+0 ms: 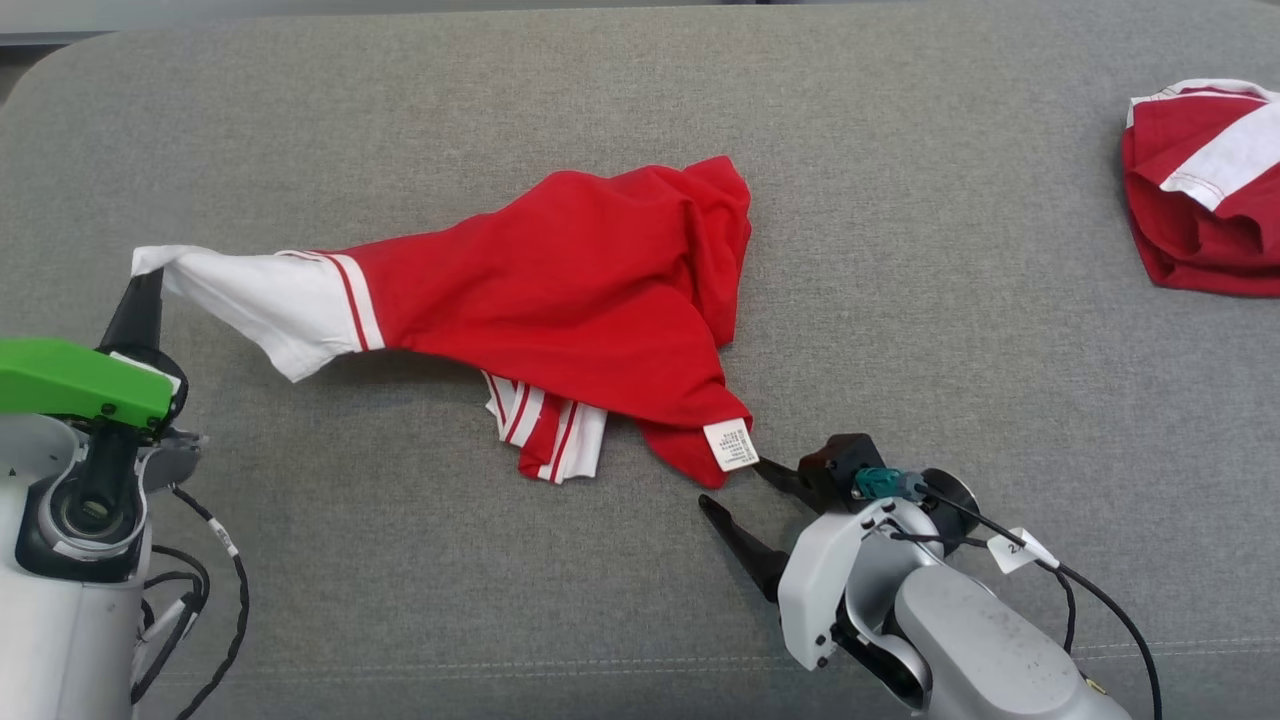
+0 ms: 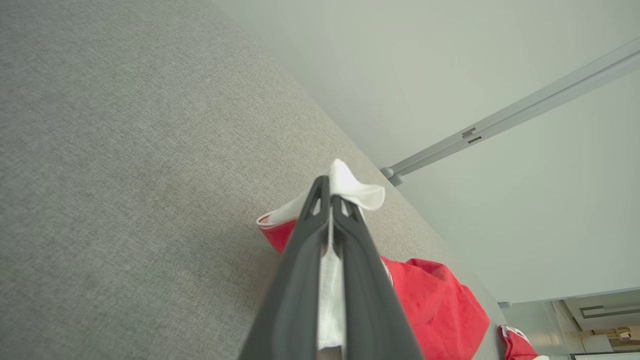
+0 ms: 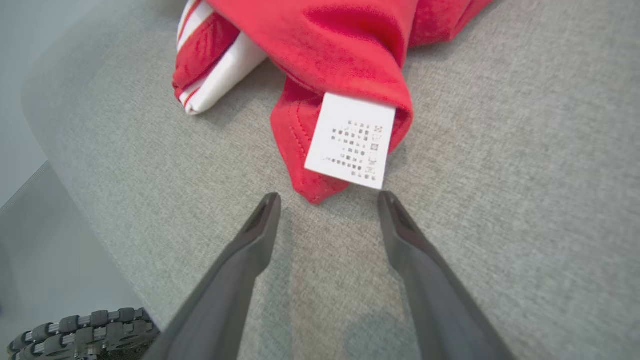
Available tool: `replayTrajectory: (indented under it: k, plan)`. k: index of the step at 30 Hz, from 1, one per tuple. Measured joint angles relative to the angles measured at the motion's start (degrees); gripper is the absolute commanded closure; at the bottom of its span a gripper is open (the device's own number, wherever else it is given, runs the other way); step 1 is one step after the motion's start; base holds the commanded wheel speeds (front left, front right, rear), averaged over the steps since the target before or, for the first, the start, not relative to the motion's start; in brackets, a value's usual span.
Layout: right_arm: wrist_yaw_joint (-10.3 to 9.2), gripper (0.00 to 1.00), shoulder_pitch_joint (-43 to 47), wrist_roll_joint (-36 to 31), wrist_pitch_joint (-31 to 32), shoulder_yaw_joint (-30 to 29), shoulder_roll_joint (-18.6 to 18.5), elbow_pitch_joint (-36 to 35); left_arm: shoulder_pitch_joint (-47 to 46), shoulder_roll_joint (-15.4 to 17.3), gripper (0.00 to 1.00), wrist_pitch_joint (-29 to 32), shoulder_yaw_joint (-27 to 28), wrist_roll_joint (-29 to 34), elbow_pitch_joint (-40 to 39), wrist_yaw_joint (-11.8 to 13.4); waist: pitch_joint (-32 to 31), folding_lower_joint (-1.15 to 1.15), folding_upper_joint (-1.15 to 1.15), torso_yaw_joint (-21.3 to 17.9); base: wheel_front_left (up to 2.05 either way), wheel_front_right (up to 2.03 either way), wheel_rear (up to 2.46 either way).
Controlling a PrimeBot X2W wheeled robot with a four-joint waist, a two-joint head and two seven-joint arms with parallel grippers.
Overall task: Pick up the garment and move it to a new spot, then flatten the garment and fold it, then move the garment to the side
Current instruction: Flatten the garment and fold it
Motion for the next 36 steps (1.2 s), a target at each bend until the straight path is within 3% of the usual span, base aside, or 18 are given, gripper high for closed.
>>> replayTrajectory:
  k: [7,25,26,27,28,36]
  plan:
    - [0.0,0.0,-1.2,0.01,-0.35,1.12,-0.02,1.12,-2.17,1.38,1.0,-0.51,1.6,0.12,1.67,0.24,0.32,0.0,0.0,-0.01,0.0,0.0,0.0]
    - [0.0,0.0,-4.61,-0.03,-1.68,5.2,0.05,2.61,-3.37,0.4,1.0,-0.44,0.99,1.48,3.6,0.34,1.33,0.0,0.0,0.5,0.0,0.0,0.0]
    - [0.0,0.17,-4.81,-0.03,-2.05,5.34,-0.04,2.82,-3.55,0.34,1.0,-0.44,0.9,1.49,3.75,0.43,1.29,0.0,0.0,0.6,0.0,0.0,0.0]
    - [0.0,0.91,-4.94,-0.03,-2.04,5.46,-0.12,2.97,-3.6,0.31,1.0,-0.44,0.88,1.49,3.8,0.43,1.25,0.0,0.0,0.64,0.0,0.0,0.0]
    - [0.0,1.0,-5.11,-0.02,-2.04,5.63,-0.27,3.07,-3.63,0.27,1.0,-0.44,0.87,1.49,3.87,0.43,1.21,0.0,0.0,0.68,0.0,0.0,0.0]
    - [0.02,1.0,-5.89,1.38,-3.09,3.67,-2.61,1.78,-3.62,0.45,1.0,-0.44,1.51,1.48,4.34,0.43,0.37,0.0,0.0,0.55,0.0,0.0,0.0]
